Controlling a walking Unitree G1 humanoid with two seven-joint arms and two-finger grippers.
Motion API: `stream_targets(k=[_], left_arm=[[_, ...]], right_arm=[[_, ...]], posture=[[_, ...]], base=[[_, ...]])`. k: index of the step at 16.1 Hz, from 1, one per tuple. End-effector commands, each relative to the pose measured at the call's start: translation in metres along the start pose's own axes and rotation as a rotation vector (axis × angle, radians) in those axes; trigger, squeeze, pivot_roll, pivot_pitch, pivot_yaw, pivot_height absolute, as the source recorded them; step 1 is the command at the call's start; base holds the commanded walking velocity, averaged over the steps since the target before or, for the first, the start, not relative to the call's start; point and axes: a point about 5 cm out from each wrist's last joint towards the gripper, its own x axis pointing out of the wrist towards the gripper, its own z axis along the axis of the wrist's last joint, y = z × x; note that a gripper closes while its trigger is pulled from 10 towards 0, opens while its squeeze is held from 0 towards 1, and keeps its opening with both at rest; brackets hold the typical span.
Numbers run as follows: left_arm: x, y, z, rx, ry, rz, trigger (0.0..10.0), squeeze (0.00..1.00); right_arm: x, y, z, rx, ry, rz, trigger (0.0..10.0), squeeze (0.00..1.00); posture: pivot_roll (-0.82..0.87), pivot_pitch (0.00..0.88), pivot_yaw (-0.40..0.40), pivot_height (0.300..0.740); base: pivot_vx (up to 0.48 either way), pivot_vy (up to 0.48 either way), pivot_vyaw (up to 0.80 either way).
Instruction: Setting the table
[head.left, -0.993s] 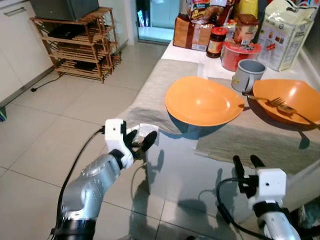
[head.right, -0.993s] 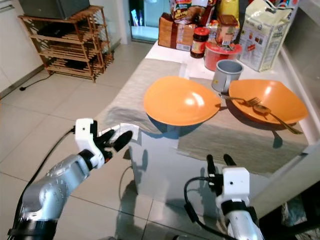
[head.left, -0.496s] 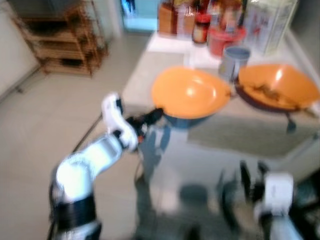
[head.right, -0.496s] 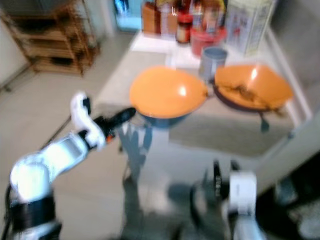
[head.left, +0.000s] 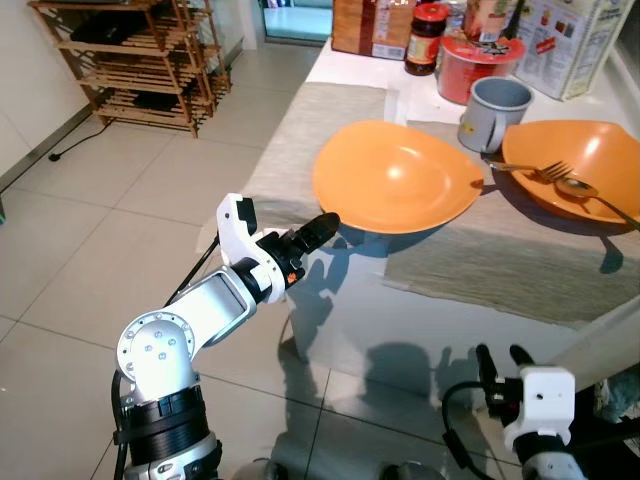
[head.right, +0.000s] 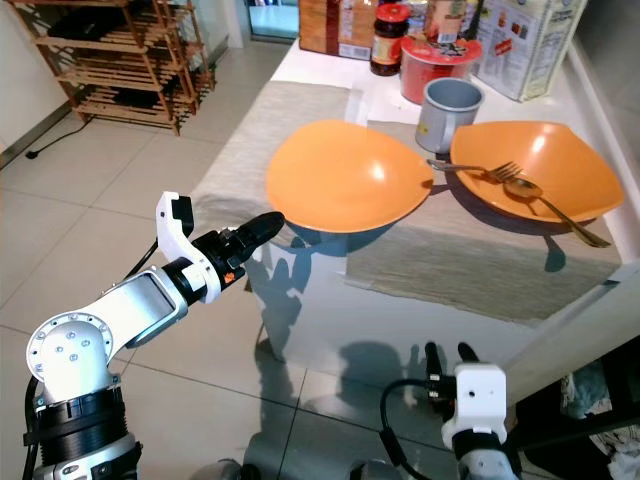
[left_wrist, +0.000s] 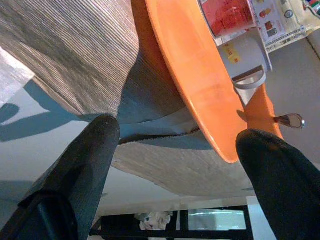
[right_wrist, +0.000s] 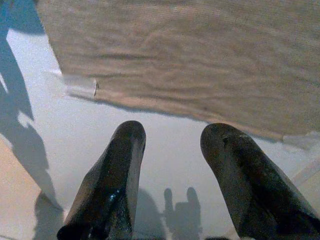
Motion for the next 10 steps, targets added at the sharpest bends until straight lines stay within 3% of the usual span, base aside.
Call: stream_targets(k=[1, 7, 10], left_arm=[[0.003, -0.003, 0.002, -0.005, -0.004, -0.004, 10.0, 0.0], [0.016, -0.006, -0.004, -0.03, 0.002, -0.019, 10.0, 0.0], [0.021, -0.006, -0.007, -0.039, 0.011, -0.026, 10.0, 0.0]], right_arm=[[-0.001, -0.006, -0.005, 0.005, 0.003, -0.016, 10.0, 0.0], [0.001, -0.01, -0.045, 0.01, 0.081, -0.021, 10.0, 0.0], [0.0, -0.008, -0.04, 0.006, 0.033, -0.018, 10.0, 0.0]], posture=[[-0.09, 0.081, 0.057, 0.74], [-0.11, 0.07, 0.065, 0.74], [-0.12, 0.07, 0.066, 0.74]], base=[[0.0, 0.0, 0.0], [0.0, 0.0, 0.0], [0.0, 0.0, 0.0]])
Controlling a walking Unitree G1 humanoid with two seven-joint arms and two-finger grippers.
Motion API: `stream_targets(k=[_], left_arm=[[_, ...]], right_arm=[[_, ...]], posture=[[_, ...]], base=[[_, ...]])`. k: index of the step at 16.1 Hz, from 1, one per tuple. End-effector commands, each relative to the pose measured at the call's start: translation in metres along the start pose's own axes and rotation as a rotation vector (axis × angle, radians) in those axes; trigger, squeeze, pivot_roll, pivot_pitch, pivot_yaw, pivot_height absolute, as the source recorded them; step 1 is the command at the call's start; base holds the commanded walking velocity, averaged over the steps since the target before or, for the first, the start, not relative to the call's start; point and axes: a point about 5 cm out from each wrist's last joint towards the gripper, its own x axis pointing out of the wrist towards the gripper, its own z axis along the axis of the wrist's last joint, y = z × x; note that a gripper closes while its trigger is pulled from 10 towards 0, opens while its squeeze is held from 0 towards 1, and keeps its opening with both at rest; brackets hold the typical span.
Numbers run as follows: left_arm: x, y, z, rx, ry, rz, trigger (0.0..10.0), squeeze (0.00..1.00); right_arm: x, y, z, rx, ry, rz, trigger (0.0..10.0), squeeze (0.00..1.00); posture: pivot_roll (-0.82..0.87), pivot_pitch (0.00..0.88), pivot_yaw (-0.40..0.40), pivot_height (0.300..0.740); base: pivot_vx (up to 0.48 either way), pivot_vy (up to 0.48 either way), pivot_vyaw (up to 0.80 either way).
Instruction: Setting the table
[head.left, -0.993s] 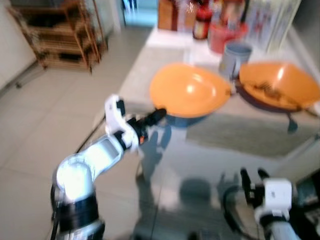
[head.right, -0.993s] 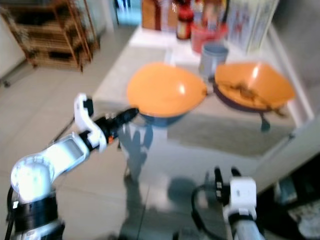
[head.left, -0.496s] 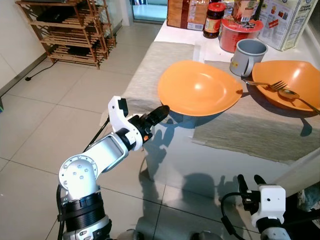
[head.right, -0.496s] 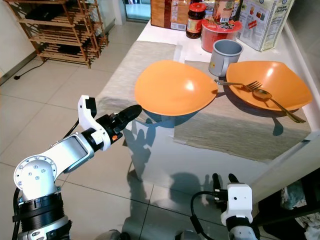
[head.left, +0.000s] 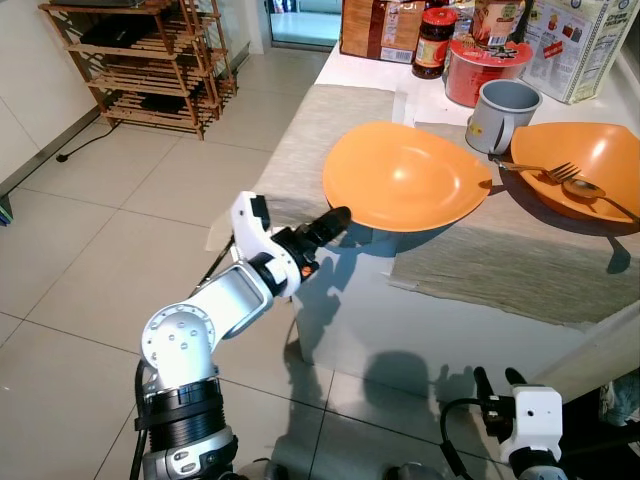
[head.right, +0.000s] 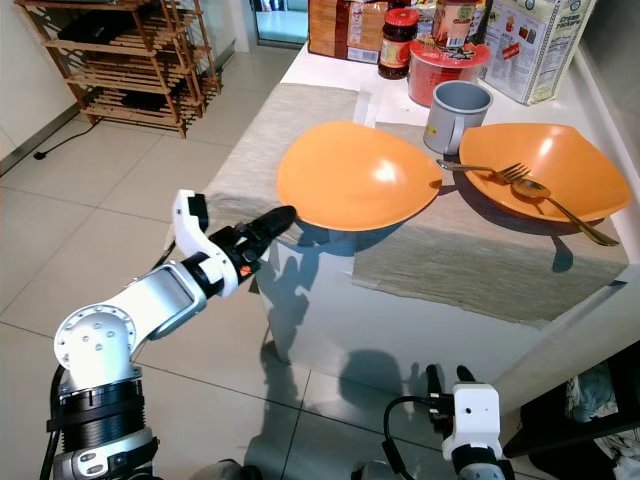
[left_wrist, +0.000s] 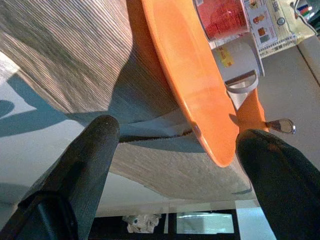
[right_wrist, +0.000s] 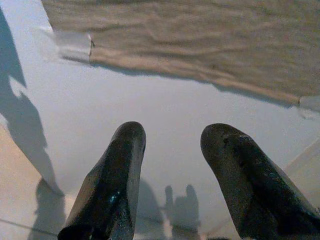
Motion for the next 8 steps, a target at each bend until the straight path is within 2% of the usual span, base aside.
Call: stream_targets(k=[1, 3, 8], left_arm=[[0.004, -0.002, -0.001, 0.017, 0.007, -0.006, 10.0, 0.0], [0.008, 0.0, -0.001, 0.023, 0.003, -0.007, 10.0, 0.0], [0.023, -0.002, 0.001, 0.044, -0.003, -0.024, 10.0, 0.0]], right_arm=[[-0.003, -0.002, 0.0, 0.009, -0.017, -0.013, 10.0, 0.0], [-0.003, -0.001, 0.002, 0.018, -0.042, -0.006, 10.0, 0.0], [-0.015, 0.008, 0.019, 0.032, -0.134, 0.103, 10.0, 0.0]], posture=[[-0.12, 0.07, 0.067, 0.74], [-0.12, 0.071, 0.068, 0.74], [-0.14, 0.078, 0.069, 0.74]], base=[[0.0, 0.0, 0.0], [0.0, 0.0, 0.0], [0.0, 0.0, 0.0]])
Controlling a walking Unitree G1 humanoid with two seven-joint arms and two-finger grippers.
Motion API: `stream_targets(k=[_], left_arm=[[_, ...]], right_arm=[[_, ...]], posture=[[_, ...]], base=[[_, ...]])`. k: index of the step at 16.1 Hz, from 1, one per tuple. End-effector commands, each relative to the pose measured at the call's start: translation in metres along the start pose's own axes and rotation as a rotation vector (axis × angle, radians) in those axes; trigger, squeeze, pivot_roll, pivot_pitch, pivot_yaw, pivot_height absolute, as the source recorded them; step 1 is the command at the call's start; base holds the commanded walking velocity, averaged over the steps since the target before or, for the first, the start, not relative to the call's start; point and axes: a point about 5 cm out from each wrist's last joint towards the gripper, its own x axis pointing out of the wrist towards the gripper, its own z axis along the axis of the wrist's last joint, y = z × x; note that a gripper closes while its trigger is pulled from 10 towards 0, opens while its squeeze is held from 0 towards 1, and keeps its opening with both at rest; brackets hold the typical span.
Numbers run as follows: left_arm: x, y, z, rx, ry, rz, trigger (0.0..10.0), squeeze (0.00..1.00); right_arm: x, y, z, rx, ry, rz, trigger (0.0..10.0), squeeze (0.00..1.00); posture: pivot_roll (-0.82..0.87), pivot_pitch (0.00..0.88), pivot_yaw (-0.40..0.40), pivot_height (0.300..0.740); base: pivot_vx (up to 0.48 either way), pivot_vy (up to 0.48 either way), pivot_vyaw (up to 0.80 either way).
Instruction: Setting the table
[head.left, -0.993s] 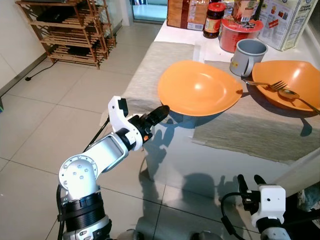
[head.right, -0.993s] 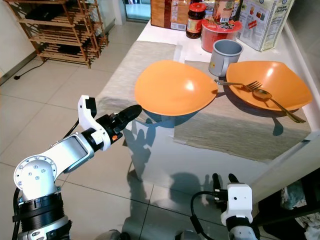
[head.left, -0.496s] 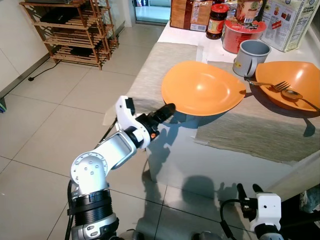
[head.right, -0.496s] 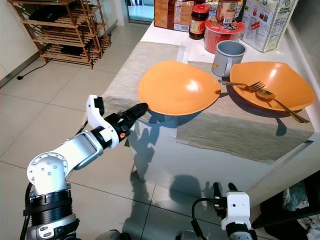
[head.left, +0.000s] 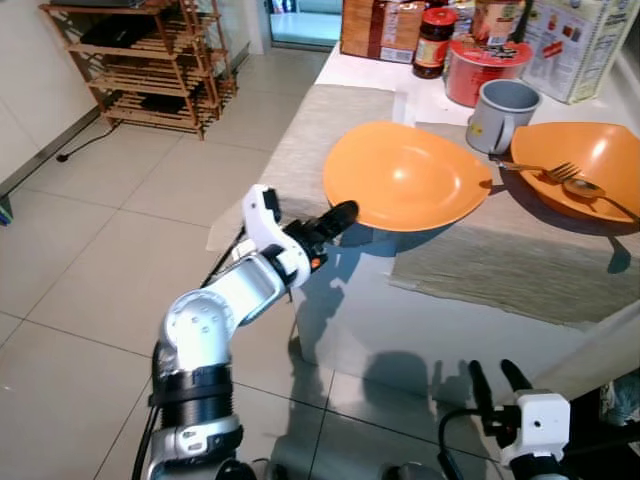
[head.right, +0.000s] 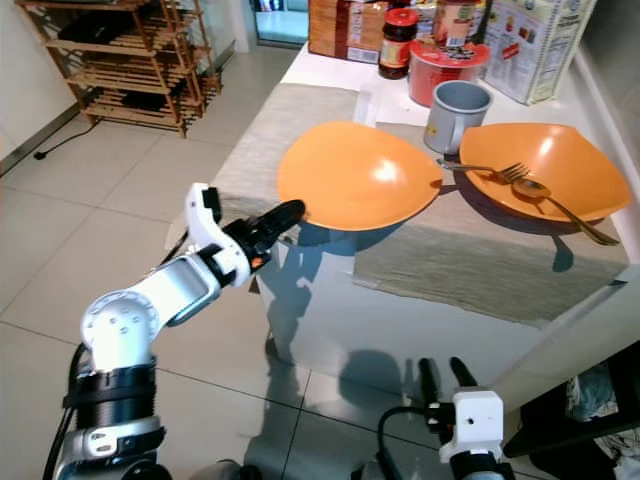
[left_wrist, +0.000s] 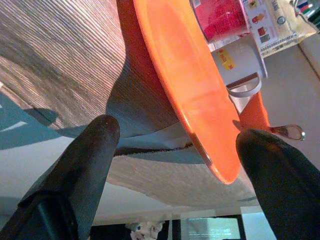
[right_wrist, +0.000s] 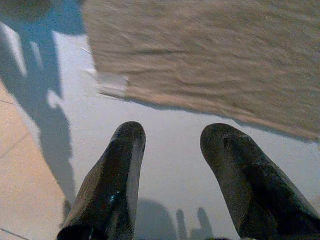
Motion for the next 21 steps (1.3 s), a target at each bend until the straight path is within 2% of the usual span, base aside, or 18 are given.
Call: stream_targets(k=[1, 5, 9, 13, 16, 21], left_arm=[[0.005, -0.004, -0.001, 0.014, 0.007, -0.012, 10.0, 0.0], [0.015, -0.008, -0.008, -0.02, 0.019, -0.036, 10.0, 0.0], [0.025, -0.011, -0.012, -0.03, 0.026, -0.048, 10.0, 0.0], [0.035, -0.015, -0.011, -0.021, 0.02, -0.064, 10.0, 0.0], [0.039, -0.022, -0.01, -0.021, 0.006, -0.092, 10.0, 0.0], [0.045, -0.026, -0.008, -0.016, -0.009, -0.109, 10.0, 0.0]], right_arm=[[-0.004, -0.001, 0.003, 0.008, -0.009, 0.022, 10.0, 0.0], [-0.009, 0.002, 0.01, 0.001, -0.013, 0.109, 10.0, 0.0], [-0.004, 0.016, 0.021, 0.013, -0.045, 0.198, 10.0, 0.0], [-0.003, 0.021, 0.021, 0.007, -0.036, 0.212, 10.0, 0.0], [-0.003, 0.015, 0.026, 0.01, -0.034, 0.205, 10.0, 0.0], [-0.003, 0.015, 0.03, 0.015, -0.033, 0.203, 10.0, 0.0]], posture=[[-0.16, 0.079, 0.07, 0.74], [-0.17, 0.078, 0.069, 0.74], [-0.17, 0.079, 0.069, 0.74], [-0.17, 0.084, 0.066, 0.74], [-0.18, 0.089, 0.067, 0.74], [-0.18, 0.092, 0.067, 0.74]], base=[[0.0, 0.0, 0.0], [0.0, 0.0, 0.0], [0.0, 0.0, 0.0], [0.0, 0.0, 0.0], [0.0, 0.0, 0.0], [0.0, 0.0, 0.0]])
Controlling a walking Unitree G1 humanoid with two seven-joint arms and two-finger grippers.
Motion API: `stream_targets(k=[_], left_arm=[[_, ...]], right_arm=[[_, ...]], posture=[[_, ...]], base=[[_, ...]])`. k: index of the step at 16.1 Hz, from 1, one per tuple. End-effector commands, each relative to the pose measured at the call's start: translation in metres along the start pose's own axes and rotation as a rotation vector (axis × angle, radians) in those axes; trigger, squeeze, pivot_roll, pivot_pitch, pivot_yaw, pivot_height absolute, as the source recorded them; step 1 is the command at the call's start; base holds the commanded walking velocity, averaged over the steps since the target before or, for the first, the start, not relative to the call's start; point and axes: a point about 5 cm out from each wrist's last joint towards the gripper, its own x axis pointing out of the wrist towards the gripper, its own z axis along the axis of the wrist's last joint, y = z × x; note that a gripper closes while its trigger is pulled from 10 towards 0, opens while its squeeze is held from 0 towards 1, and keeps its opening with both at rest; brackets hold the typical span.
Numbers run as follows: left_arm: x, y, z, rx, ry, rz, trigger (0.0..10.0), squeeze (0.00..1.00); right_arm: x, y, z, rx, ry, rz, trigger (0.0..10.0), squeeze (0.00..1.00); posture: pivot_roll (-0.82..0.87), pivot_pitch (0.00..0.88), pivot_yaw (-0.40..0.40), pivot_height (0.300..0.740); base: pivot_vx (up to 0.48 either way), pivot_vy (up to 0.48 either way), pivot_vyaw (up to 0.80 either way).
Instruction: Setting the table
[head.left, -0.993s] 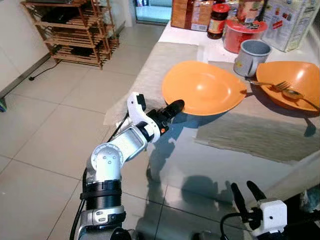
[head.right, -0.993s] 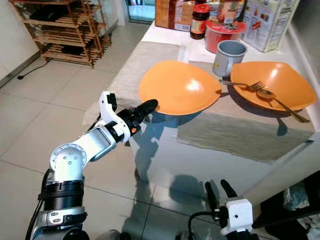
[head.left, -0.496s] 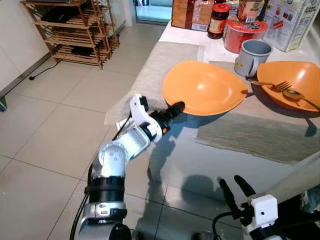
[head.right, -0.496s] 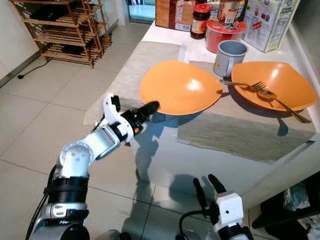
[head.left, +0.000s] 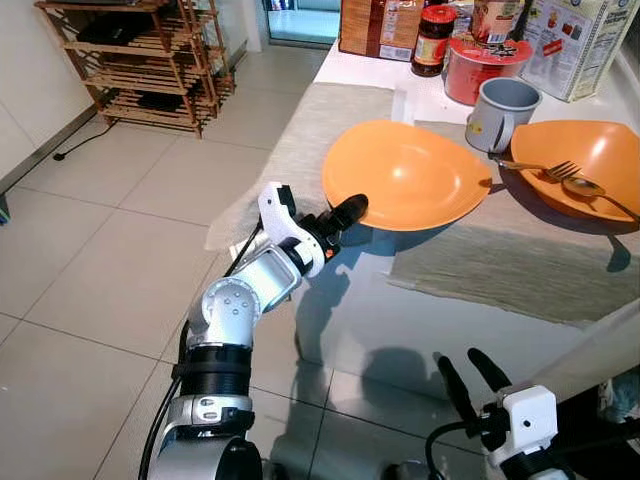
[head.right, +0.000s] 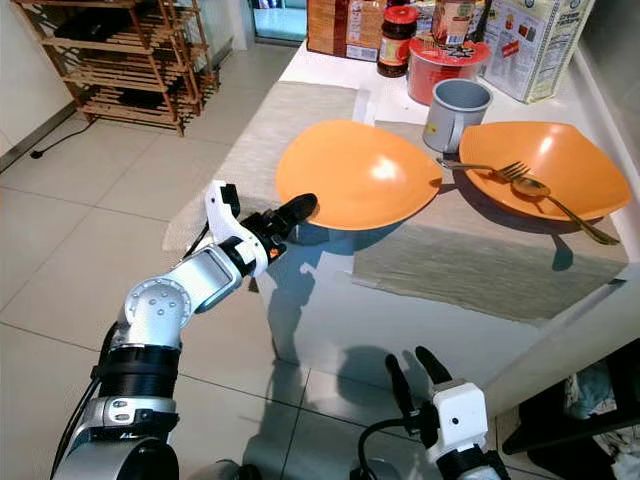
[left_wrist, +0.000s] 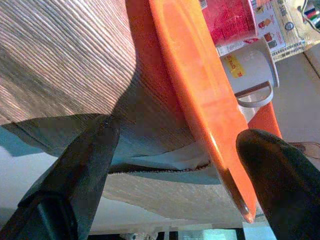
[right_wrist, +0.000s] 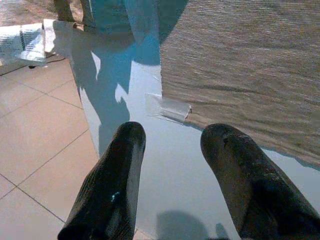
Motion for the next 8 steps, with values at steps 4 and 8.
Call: stream_targets(k=[4, 8], left_arm=[[0.02, -0.042, -0.007, 0.011, 0.012, -0.135, 10.0, 0.0], [0.025, -0.047, -0.008, 0.032, 0.017, -0.156, 6.0, 0.0]], right_arm=[[-0.001, -0.002, 0.002, 0.015, 0.015, -0.009, 10.0, 0.0], [0.0, -0.002, 0.002, 0.018, 0.018, -0.006, 10.0, 0.0]], posture=[[-0.18, 0.093, 0.066, 0.74], [-0.18, 0.085, 0.07, 0.74]], base=[[0.0, 0.0, 0.0], [0.0, 0.0, 0.0]])
